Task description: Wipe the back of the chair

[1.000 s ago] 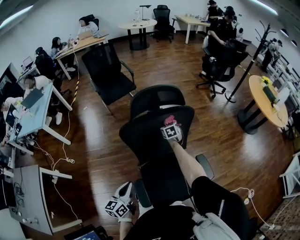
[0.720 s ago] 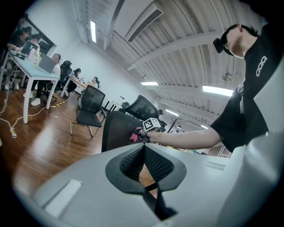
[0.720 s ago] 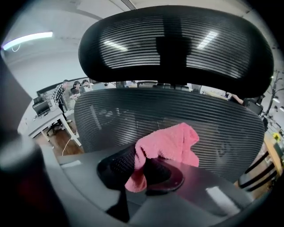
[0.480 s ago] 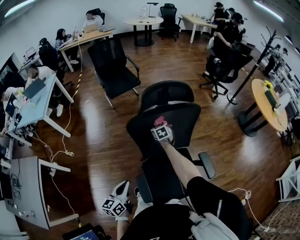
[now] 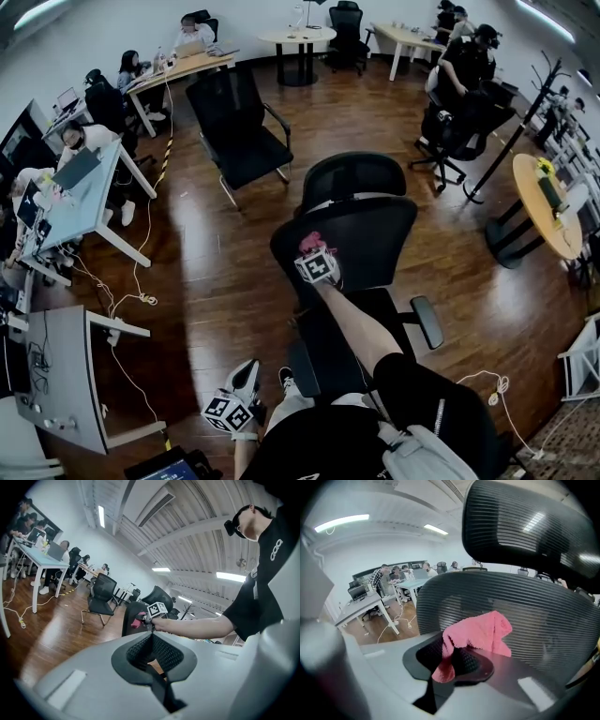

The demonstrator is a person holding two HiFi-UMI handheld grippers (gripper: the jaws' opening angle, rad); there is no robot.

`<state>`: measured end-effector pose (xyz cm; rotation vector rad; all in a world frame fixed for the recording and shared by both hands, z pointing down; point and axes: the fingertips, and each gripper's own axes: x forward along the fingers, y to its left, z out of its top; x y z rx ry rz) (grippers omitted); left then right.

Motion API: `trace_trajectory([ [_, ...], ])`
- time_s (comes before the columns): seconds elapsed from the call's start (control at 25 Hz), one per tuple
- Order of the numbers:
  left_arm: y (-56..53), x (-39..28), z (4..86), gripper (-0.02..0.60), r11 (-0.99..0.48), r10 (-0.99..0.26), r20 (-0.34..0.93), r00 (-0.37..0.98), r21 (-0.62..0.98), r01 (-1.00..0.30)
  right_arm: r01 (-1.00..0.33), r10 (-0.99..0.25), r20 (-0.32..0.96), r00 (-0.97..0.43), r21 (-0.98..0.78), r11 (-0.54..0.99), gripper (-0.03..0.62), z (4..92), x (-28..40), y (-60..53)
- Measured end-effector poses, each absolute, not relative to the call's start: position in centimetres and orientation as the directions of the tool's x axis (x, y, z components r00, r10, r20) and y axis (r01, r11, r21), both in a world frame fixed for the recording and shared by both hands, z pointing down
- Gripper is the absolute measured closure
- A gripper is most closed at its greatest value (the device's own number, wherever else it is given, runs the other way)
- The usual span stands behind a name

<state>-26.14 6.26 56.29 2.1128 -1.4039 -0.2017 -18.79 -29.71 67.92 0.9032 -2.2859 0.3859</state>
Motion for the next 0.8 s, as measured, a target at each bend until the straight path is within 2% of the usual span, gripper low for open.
trace_trajectory([
  [0.4, 6.2, -27.3, 55.7, 0.589, -0.291, -0.877, 0.184, 0.444, 0.532, -0.795, -0.581, -0.406, 0.654, -0.639, -0.064, 0.811, 0.550, 68.1, -24.1, -25.8],
  [0.64, 5.8, -26.8, 55.5, 0.589, -0.296, -0.875, 0.182, 0.449, 0.534, -0.792, -0.449, -0.282, 0.639, -0.715, -0.111, 0.887, 0.551, 68.2, -27.7, -22.6],
  [0.8, 5.2, -25.9, 55.2, 0.589, -0.311, -0.870, 0.178, 0.461, 0.528, -0.791, -0.312, -0.149, 0.616, -0.774, -0.165, 0.936, 0.550, 68.3, -29.6, -19.9],
])
